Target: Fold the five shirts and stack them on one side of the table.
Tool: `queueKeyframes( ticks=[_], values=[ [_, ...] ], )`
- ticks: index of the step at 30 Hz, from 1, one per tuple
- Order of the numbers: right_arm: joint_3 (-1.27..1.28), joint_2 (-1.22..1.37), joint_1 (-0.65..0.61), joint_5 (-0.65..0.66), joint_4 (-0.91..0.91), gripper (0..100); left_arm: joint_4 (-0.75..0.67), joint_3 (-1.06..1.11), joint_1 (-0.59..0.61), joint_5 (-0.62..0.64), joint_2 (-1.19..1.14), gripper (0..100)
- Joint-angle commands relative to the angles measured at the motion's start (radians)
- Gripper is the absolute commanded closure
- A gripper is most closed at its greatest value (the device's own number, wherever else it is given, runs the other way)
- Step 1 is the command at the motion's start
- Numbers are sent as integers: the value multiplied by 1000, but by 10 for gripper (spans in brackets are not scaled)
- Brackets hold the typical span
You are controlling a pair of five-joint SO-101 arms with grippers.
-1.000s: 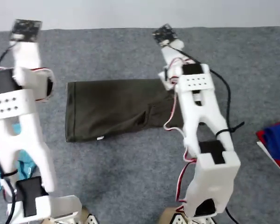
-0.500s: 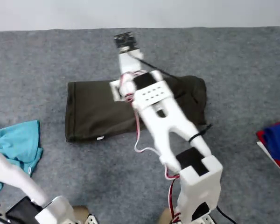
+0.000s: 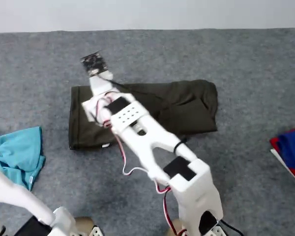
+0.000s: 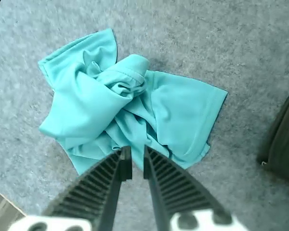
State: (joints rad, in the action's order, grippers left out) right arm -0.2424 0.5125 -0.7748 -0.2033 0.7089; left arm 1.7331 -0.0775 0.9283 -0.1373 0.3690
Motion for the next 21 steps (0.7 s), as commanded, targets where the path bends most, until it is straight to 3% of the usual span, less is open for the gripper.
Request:
queueKeyframes(
  ticks=[1, 12, 21],
  values=[
    [-61, 4, -61, -11, -68, 688, 5, 18, 3, -14, 37, 949],
    [-89, 133, -148, -9, -168, 688, 5, 81, 8, -14, 38, 949],
    [-402, 420, -153, -8, -62, 688, 5, 81, 3, -14, 38, 949]
  ],
)
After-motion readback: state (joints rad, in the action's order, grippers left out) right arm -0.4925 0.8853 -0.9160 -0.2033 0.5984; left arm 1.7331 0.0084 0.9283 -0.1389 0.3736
